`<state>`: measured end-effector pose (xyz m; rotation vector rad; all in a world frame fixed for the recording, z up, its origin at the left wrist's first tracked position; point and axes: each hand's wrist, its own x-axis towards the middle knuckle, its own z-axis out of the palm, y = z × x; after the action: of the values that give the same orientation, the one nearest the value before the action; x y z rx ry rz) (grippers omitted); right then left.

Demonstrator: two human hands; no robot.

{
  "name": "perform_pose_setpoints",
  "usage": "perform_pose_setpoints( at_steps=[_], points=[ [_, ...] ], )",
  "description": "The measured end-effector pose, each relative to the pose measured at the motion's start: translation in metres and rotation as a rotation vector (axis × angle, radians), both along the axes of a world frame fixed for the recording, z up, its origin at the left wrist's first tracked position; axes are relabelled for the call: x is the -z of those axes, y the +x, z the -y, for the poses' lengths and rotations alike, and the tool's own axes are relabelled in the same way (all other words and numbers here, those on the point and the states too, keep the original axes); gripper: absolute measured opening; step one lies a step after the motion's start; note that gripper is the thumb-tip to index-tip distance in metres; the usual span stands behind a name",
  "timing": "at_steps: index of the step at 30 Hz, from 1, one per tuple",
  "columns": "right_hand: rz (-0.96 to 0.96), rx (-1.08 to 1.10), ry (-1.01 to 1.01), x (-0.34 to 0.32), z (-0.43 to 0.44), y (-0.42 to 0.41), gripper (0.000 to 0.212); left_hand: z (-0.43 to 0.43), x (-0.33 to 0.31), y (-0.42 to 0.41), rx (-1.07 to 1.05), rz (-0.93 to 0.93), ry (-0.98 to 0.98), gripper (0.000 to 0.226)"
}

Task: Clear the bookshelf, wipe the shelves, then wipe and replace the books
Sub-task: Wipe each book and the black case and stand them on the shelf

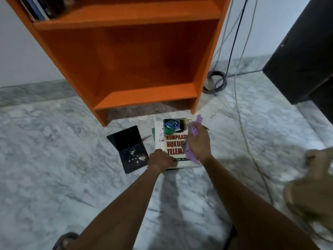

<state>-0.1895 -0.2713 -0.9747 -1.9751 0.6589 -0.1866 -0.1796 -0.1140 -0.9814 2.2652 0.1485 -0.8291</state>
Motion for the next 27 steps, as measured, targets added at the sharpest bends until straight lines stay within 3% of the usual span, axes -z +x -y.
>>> perform_pose_setpoints(
  at_steps=[5, 9, 12, 15, 19, 22, 27],
  points=[
    [-0.115, -0.054, 0.046, 0.051, 0.013, -0.032, 0.044, 0.023, 0.029, 0.0, -0.189, -0.051, -0.016, 0.031],
    [-0.096, -0.031, 0.053, 0.06, 0.022, -0.04, 0.048, 0.017, 0.034, 0.015, -0.419, -0.292, -0.316, 0.028],
    [-0.078, -0.051, 0.081, 0.063, 0.019, -0.047, 0.041, 0.014, 0.02, 0.017, -0.325, -0.424, -0.534, 0.026],
    [0.04, -0.143, 0.029, 0.043, -0.005, -0.053, 0.04, 0.012, -0.006, 0.014, -0.283, -0.371, -0.631, 0.04],
    [0.237, -0.389, -0.05, 0.003, -0.041, -0.038, 0.051, -0.017, -0.039, 0.008, -0.167, -0.315, -0.696, 0.076],
    [0.358, -0.515, -0.249, -0.035, -0.057, -0.016, 0.051, -0.04, -0.073, 0.001, -0.1, -0.228, -0.771, 0.072],
    [0.476, -0.361, -0.371, -0.118, -0.052, 0.024, 0.046, -0.062, -0.141, -0.012, 0.012, -0.12, -0.852, 0.071]
  ],
)
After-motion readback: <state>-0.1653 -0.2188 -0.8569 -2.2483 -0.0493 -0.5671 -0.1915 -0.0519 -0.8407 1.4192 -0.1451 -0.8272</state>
